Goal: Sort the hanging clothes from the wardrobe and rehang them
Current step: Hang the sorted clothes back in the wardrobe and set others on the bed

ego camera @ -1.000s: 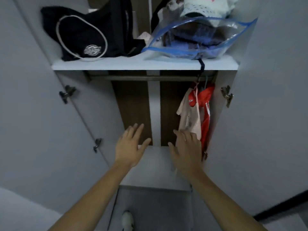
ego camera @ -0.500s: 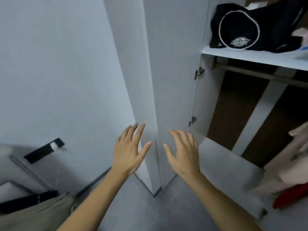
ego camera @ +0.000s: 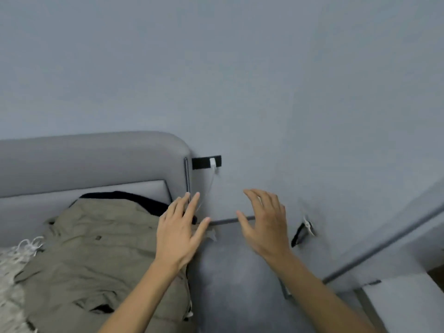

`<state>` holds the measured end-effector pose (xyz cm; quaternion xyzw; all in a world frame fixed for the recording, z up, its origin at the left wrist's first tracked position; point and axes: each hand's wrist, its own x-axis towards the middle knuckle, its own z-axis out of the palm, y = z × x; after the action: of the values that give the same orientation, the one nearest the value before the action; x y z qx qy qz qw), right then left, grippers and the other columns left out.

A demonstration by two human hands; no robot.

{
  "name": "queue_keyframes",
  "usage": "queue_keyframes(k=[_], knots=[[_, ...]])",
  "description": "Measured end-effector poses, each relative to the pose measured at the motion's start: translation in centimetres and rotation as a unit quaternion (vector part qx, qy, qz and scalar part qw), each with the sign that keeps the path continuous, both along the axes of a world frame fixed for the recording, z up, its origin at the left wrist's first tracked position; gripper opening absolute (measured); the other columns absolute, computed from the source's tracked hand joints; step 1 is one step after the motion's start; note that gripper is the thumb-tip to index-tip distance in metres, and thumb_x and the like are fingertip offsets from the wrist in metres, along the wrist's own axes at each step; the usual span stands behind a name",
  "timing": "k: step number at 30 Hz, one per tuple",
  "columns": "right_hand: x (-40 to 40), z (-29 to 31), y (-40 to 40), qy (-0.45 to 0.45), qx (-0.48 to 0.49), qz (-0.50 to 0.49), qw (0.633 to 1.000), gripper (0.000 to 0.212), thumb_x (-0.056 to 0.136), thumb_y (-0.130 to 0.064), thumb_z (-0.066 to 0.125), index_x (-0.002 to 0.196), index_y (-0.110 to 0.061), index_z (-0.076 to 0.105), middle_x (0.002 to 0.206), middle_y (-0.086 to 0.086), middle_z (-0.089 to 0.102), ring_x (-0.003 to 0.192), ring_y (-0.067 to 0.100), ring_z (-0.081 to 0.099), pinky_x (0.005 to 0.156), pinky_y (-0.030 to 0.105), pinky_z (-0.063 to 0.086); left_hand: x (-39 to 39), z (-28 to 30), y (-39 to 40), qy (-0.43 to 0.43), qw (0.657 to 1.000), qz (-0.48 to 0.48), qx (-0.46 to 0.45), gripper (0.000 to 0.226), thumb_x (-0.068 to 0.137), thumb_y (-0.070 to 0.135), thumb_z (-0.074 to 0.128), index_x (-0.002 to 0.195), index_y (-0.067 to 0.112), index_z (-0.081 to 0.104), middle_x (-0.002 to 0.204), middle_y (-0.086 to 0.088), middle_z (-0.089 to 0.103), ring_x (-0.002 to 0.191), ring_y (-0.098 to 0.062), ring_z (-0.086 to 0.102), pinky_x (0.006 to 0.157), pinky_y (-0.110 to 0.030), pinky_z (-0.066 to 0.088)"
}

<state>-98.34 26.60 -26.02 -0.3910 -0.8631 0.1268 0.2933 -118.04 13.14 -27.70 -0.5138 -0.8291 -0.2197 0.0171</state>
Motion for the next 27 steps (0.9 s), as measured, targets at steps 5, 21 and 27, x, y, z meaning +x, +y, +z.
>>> queue_keyframes(k=[5, 21, 27], knots=[[-12.4, -0.9, -1.5, -0.005, -0.01, 0.127, 0.992, 0.054, 0.096, -0.049, 0.058, 0.145, -0.025, 0.055, 0.139, -0.009, 0.056, 0.129, 0.017, 0.049, 0.1, 0.037, 0.042, -8.1, -1.6, -5.4, -0.02, 0.993, 0.119, -0.011, 0.07, 0.102, 0.073, 0.027, 0.162, 0.037, 0.029, 0.166, 0.006, 0.036, 0.152, -0.021, 0.032, 0.115, -0.045, 0.036], [-42.4, -4.7, -1.8, -0.051, -0.022, 0.498, 0.865, 0.055, 0.1, -0.054, 0.051, 0.147, -0.026, 0.051, 0.141, -0.009, 0.052, 0.133, 0.018, 0.046, 0.106, 0.04, 0.042, -21.1, -5.1, -13.7, -0.057, 0.855, 0.513, -0.058, 0.074, 0.1, 0.076, 0.02, 0.163, 0.039, 0.024, 0.164, 0.004, 0.036, 0.151, -0.022, 0.031, 0.115, -0.049, 0.038], [-49.3, -6.5, -4.6, -0.09, 0.008, 0.582, 0.808, 0.056, 0.098, -0.054, 0.053, 0.147, -0.027, 0.051, 0.139, -0.009, 0.053, 0.13, 0.019, 0.046, 0.104, 0.042, 0.042, -22.1, -6.2, -16.2, -0.07, 0.803, 0.589, -0.058, 0.073, 0.101, 0.073, 0.023, 0.162, 0.034, 0.031, 0.16, 0.002, 0.042, 0.147, -0.021, 0.036, 0.112, -0.048, 0.039]])
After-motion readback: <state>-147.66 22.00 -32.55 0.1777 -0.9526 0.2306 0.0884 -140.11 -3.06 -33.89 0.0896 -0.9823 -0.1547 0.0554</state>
